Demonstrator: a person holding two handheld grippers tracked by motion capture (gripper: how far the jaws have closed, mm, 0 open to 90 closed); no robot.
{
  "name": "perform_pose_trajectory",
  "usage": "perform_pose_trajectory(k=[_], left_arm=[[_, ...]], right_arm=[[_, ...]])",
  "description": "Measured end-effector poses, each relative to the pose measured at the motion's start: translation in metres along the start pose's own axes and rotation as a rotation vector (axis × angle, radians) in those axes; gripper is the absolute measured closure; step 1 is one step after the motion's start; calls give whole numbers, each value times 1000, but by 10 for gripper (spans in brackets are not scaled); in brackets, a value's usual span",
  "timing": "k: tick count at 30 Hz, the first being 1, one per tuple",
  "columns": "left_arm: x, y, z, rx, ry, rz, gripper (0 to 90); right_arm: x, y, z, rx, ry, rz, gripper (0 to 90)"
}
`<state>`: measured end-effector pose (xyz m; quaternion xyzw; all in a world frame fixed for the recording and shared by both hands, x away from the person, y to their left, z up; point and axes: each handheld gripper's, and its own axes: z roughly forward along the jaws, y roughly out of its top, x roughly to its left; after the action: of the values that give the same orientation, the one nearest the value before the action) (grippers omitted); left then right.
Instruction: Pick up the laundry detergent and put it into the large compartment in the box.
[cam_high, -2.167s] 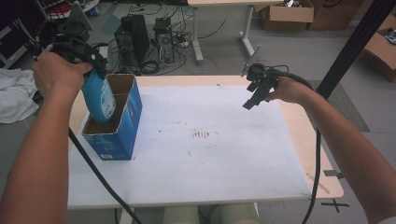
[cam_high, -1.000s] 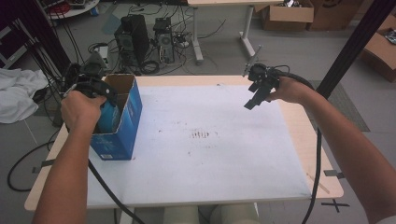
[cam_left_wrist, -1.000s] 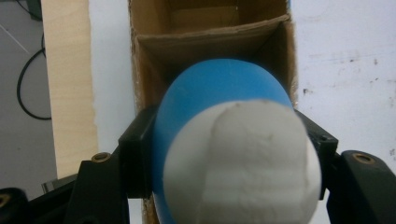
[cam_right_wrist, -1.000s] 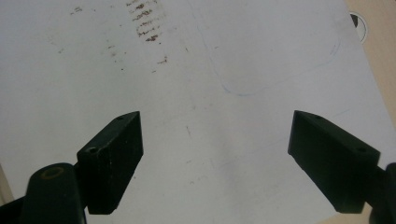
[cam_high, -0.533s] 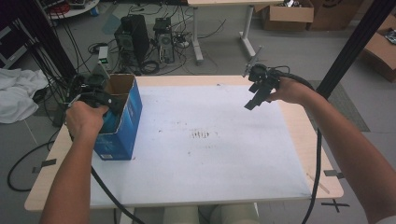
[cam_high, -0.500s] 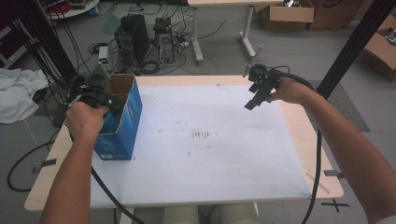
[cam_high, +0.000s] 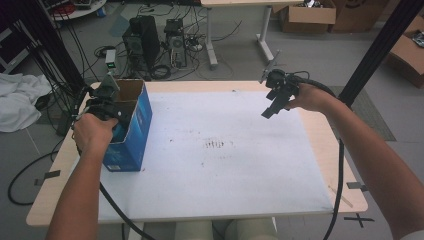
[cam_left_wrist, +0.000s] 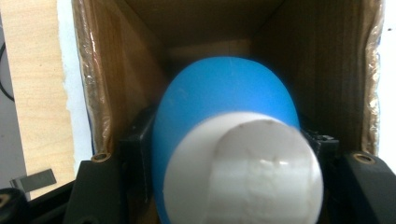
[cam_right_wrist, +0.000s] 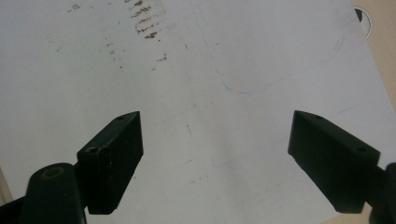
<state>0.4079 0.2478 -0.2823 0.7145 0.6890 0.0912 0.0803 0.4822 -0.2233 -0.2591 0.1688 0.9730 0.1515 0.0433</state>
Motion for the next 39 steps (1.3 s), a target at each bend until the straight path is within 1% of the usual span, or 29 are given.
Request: perform_pose_trajectory(k=[4,5,9,12,14,17,21,25,27,31,33,39], left_arm=[[0,1,0,7,-2,-12,374],[0,1,0,11,-3,-13,373],[0,1,0,14,-5,-16,370],[1,1,0,19,-7,-29,362],[3,0,-1,12,-10,-39,357],[5,-1,-1,13,-22,-39,353],[4,-1,-1,14,-33,-37,327],[4,0,-3,7,-38,-44,311],[4,0,-5,3,-43,-49,302],[5,1,-11,-1,-43,-45,295],[5,1,-13,-8,-43,-55,287],[6,0,-20,-17,-32,-54,258]], right_arm=[[1,0,0,1,3,-1,180],[0,0,0,-3,2,-9,181],[1,-1,-1,-5,3,-6,182],[1,-1,-1,-9,3,-3,182],[1,-2,-1,-9,1,-3,182],[1,-3,-1,-11,3,2,182],[1,-3,-1,-9,4,1,182],[2,-3,-1,-6,4,3,182],[3,-3,-1,-8,6,1,182],[2,-3,-2,-11,4,-2,182],[3,-3,-2,-12,4,0,182],[4,-4,-3,-13,3,-4,182]])
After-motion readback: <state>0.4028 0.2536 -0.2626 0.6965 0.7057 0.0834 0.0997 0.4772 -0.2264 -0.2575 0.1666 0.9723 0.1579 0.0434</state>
